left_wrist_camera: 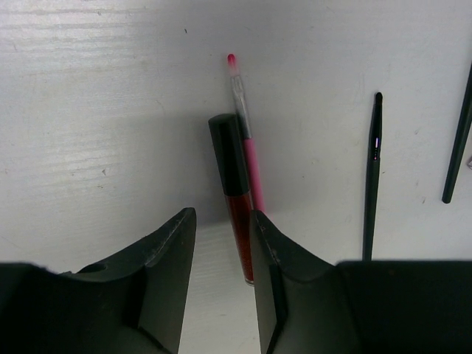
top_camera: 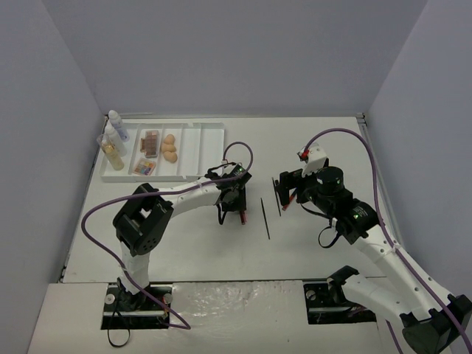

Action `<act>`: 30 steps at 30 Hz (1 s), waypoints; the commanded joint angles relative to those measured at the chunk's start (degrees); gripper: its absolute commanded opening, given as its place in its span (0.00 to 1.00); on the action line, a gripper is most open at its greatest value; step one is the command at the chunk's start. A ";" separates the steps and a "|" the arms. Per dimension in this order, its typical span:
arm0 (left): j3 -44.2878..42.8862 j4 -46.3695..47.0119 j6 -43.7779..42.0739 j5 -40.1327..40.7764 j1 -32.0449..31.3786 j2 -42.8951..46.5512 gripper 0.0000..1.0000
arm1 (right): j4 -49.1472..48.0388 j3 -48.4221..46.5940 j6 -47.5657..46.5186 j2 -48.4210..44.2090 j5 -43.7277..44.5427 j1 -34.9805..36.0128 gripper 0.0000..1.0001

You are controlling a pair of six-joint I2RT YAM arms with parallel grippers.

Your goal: Organize the makeup

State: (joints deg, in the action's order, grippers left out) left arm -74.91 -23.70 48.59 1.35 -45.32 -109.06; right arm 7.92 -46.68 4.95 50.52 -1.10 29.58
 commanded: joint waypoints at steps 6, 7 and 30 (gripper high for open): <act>-2.25 0.14 1.13 0.58 -0.21 -0.24 0.30 | -3.70 0.10 0.23 -0.16 -0.10 -0.32 1.00; -2.21 0.03 1.07 0.60 -0.18 -0.16 0.28 | -3.70 0.12 0.23 -0.16 -0.04 -0.32 1.00; -11.66 -4.41 -23.87 3.38 20.51 9.24 0.00 | -3.70 -0.81 2.78 3.46 1.62 -0.34 1.00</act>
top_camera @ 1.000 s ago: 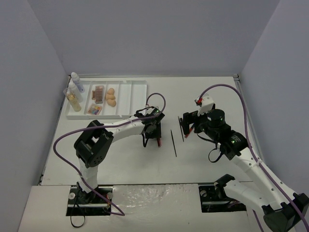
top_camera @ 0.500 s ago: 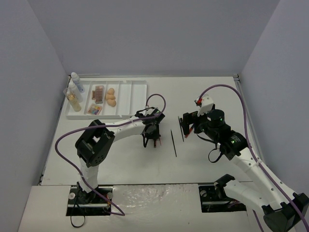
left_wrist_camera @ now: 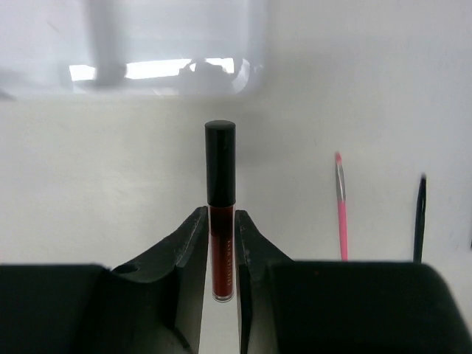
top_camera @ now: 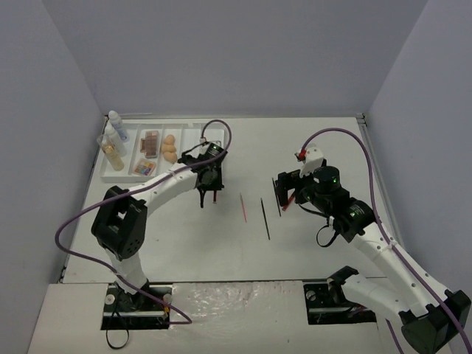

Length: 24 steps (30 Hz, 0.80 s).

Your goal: Organize the makeup

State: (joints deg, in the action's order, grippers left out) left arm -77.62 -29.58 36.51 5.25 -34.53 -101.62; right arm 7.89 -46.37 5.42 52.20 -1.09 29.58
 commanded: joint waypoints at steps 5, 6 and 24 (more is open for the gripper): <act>-21.14 2.91 -17.65 -5.24 18.80 -8.37 0.00 | -2.31 -1.88 8.60 5.51 6.20 -1.19 0.99; -23.01 3.51 -18.20 -5.25 19.66 -10.76 0.00 | -1.76 -2.23 9.96 6.51 7.34 -1.54 0.99; -42.95 6.24 -20.05 -12.57 24.51 -29.40 0.28 | 1.96 -3.30 25.59 21.63 12.25 -7.18 0.76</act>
State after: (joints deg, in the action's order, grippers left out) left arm -115.97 -26.24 16.73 -5.34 -10.87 -134.96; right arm 10.54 -48.03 25.73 70.28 9.85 23.93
